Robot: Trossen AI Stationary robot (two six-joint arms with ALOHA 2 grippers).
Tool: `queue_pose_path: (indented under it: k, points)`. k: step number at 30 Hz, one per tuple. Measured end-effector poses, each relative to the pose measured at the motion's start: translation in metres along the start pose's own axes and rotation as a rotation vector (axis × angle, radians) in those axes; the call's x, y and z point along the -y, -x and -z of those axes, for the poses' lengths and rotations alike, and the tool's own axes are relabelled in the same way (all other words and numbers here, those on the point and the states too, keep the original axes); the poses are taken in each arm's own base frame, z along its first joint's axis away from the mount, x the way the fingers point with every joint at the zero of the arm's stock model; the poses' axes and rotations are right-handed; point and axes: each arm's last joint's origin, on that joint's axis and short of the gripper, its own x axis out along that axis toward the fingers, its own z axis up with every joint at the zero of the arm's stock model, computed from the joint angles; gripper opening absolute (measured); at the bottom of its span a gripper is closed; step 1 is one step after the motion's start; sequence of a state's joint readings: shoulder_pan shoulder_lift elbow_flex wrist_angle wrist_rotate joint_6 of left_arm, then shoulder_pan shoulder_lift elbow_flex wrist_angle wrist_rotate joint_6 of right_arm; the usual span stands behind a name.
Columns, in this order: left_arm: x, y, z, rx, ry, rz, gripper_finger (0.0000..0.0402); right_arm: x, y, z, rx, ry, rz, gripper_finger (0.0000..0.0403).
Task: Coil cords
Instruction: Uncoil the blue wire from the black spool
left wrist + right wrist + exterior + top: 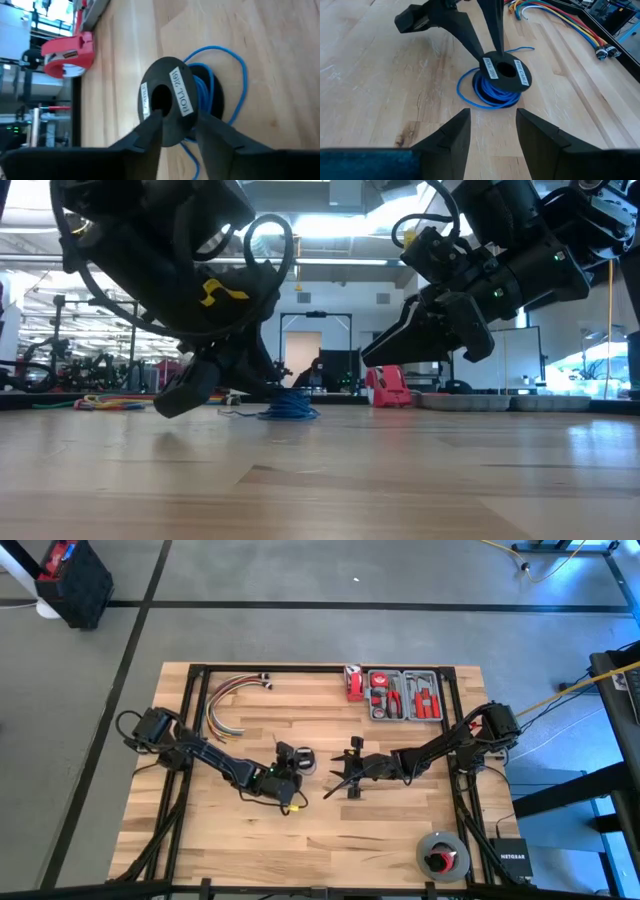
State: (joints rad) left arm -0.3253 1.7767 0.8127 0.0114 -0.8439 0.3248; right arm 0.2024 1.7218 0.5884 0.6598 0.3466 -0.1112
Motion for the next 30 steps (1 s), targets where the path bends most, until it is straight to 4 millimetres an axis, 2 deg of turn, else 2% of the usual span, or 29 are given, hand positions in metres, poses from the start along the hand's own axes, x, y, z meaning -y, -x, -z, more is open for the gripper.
queue_pose_path:
  k: [4,6,10,13,16,19,24,26,30]
  points:
    - [-0.001,-0.003,0.001,0.003,0.026,0.029,0.0031,0.0,0.0,0.0,0.0,0.0,0.0,0.0161]
    - [-0.003,-0.003,0.0,0.004,0.05,0.02,0.0011,0.0,0.0,0.0,-0.001,0.001,0.0,0.0161]
    - [-0.004,-0.002,-0.001,0.009,0.103,0.019,0.0006,0.0,0.0,-0.001,0.008,-0.002,0.001,0.0161]
    - [-0.012,0.01,-0.005,0.043,0.134,0.023,0.0004,0.0,0.0,-0.003,0.03,-0.023,0.0,0.0161]
    - [-0.029,0.03,-0.01,0.113,0.184,0.03,0.0001,-0.001,0.0,-0.004,0.039,-0.043,-0.03,0.0161]
    - [-0.057,0.054,-0.013,0.189,0.261,0.009,0.0001,0.001,0.004,-0.01,0.068,-0.043,-0.03,0.0161]
    - [-0.105,0.096,-0.006,0.321,0.411,-0.033,0.0001,0.012,0.023,-0.037,0.18,-0.058,0.019,0.0167]
    - [-0.121,0.11,-0.003,0.383,0.493,-0.048,0.0001,0.02,0.032,-0.053,0.239,-0.043,0.064,0.0178]
    - [-0.137,0.13,0.002,0.469,0.594,-0.052,0.0,0.029,0.042,-0.093,0.363,-0.03,0.102,0.0207]
